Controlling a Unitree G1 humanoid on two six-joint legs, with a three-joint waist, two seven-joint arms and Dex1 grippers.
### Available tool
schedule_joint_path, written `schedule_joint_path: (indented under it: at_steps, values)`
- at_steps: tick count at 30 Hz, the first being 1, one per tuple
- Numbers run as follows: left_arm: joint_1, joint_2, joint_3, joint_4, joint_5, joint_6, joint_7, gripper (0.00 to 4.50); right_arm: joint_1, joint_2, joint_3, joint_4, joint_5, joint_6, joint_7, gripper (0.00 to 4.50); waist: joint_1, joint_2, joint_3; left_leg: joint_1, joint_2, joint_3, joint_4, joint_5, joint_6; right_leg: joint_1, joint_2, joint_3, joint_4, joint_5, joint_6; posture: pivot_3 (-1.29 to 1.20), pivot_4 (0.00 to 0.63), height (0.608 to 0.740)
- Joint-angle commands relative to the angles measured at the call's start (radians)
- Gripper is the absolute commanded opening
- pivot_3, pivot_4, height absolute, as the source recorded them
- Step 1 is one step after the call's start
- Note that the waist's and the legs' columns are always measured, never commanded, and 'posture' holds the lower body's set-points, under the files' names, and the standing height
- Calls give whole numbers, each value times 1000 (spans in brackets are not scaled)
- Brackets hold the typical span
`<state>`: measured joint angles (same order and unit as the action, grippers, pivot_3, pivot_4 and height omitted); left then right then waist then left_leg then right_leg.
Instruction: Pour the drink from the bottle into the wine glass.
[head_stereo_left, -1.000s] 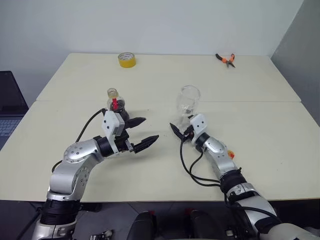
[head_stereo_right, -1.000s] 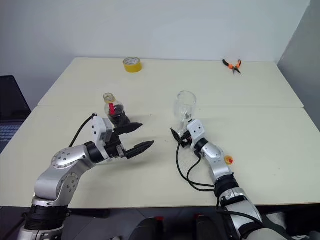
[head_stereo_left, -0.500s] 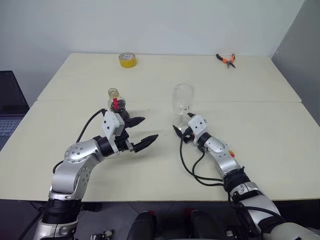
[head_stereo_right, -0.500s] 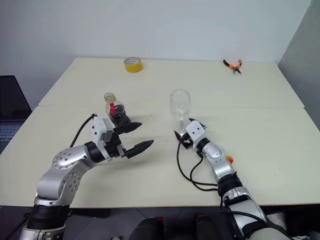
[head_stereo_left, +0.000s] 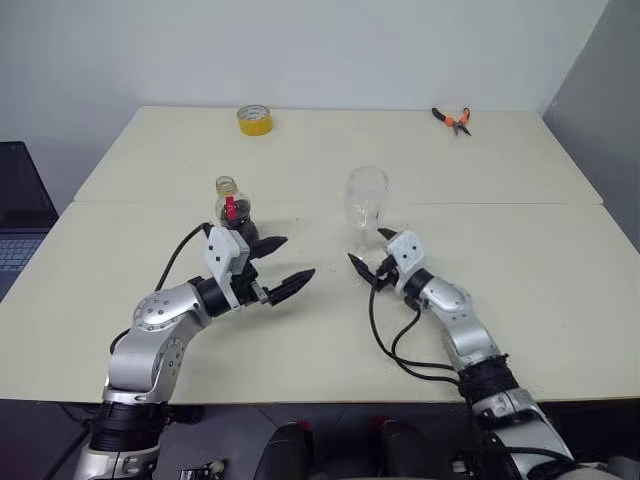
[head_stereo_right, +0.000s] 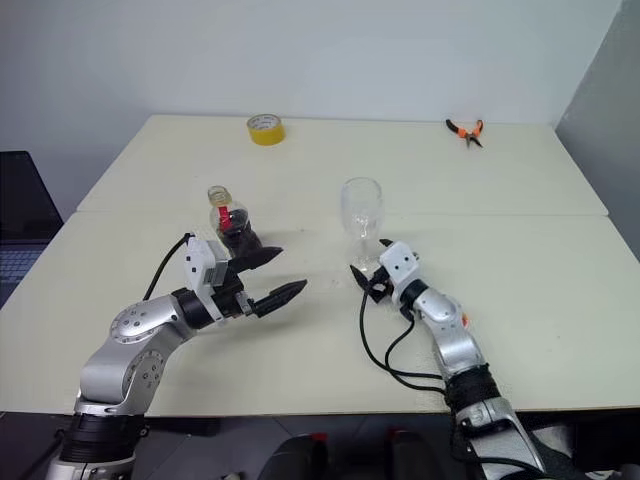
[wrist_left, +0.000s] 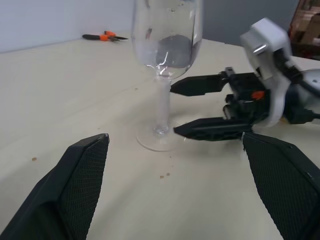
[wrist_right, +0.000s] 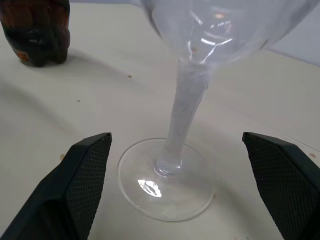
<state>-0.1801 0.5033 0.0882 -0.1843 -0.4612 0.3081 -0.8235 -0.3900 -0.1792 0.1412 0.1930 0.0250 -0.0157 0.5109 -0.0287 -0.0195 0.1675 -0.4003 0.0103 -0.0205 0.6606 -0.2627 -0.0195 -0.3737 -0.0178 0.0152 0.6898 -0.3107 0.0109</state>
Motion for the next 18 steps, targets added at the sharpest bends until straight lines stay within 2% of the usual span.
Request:
schedule_joint_path:
  at_steps: [1,4,8,13,18]
  values:
    - [57,-31,61,-70,-2,-31,84,4500,105,-73,-6,-313,69,184,60,4469,2,0,0,0,0,0,0,0,0,0,0,0,0,0,0,0,150,740]
    - [137,-77,98,-112,42,-80,186,4500,236,-181,-20,-568,113,315,102,4469,4,0,0,-1,0,0,0,0,0,0,-1,0,-2,0,0,0,150,740]
    - [185,-131,139,-109,108,-142,315,4500,311,-246,-64,-764,221,417,123,4469,4,-1,0,0,0,-1,0,0,0,1,-1,-1,-1,0,0,0,150,740]
    - [136,-163,176,-18,181,-186,453,4500,295,-277,-84,-853,313,506,131,4469,5,-1,0,1,0,-2,0,0,0,2,0,-2,-1,0,0,0,150,740]
    - [-15,-173,156,142,248,-185,546,4500,236,-283,-73,-866,351,545,121,4469,12,-3,0,0,-1,-2,0,0,0,2,0,-3,-2,0,1,0,150,740]
